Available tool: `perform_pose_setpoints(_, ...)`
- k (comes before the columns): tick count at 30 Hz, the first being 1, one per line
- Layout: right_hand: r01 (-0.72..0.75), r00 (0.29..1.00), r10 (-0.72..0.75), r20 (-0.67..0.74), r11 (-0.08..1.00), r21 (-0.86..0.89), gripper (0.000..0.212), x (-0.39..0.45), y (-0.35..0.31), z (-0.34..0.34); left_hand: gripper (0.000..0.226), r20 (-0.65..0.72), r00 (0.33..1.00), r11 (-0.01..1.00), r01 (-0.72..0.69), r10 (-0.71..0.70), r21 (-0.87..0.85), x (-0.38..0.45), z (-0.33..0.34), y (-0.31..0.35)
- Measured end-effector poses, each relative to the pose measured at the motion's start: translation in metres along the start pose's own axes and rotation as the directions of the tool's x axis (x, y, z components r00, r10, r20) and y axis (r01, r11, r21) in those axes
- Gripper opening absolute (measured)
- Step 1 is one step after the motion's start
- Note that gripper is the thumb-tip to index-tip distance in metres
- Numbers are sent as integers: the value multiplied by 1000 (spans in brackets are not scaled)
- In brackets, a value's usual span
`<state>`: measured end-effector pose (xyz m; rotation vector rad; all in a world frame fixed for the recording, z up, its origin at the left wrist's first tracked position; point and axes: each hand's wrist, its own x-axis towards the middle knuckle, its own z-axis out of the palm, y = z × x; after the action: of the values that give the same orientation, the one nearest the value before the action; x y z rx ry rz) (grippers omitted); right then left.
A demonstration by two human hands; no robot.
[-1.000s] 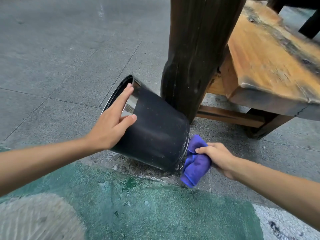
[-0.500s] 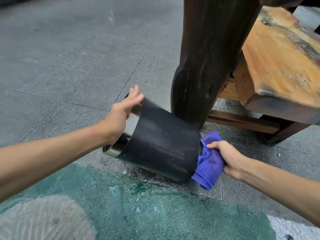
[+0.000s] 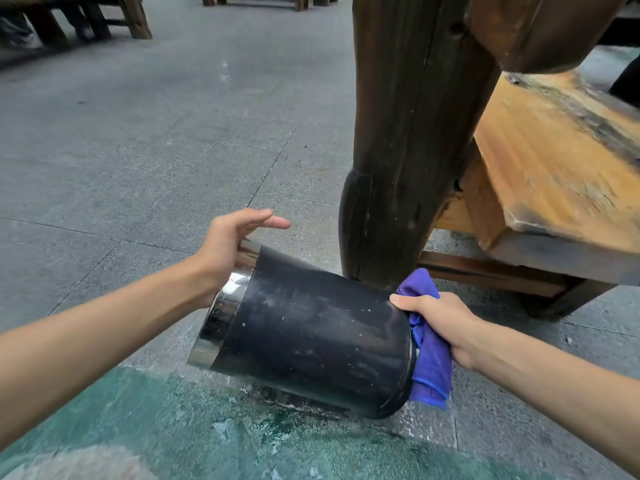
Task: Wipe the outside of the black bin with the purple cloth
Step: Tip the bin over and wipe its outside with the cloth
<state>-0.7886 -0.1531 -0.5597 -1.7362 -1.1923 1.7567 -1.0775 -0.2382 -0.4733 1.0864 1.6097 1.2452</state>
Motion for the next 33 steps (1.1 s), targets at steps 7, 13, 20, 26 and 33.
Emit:
perform_pose_setpoints(7, -95, 995, 96, -36, 995, 36, 33, 16, -24, -1, 67, 47, 999, 997, -28, 25, 77, -9, 0, 10)
perform_pose_setpoints(13, 292, 920, -388, -59, 778, -556, 28, 18, -38, -2, 91, -87, 978, 905, -142, 191, 401, -53, 14, -23)
perform_pose_setpoints(20, 782, 374, -736, 565, -77, -618, 49, -23, -101, 55, 75, 70, 943, 826, -318, 324, 466, -39, -4, -31)
perform_pose_setpoints(26, 764, 214, -676, 705, -334, -552, 37, -48, -90, 103, 74, 203, 915, 865, -397, 349, 306, -26, -10, -39)
perform_pose_setpoints(33, 785, 224, -523, 822, -403, -470, 75, -47, -73, 88, 81, 180, 943, 920, -317, 280, 232, -17, -10, -37)
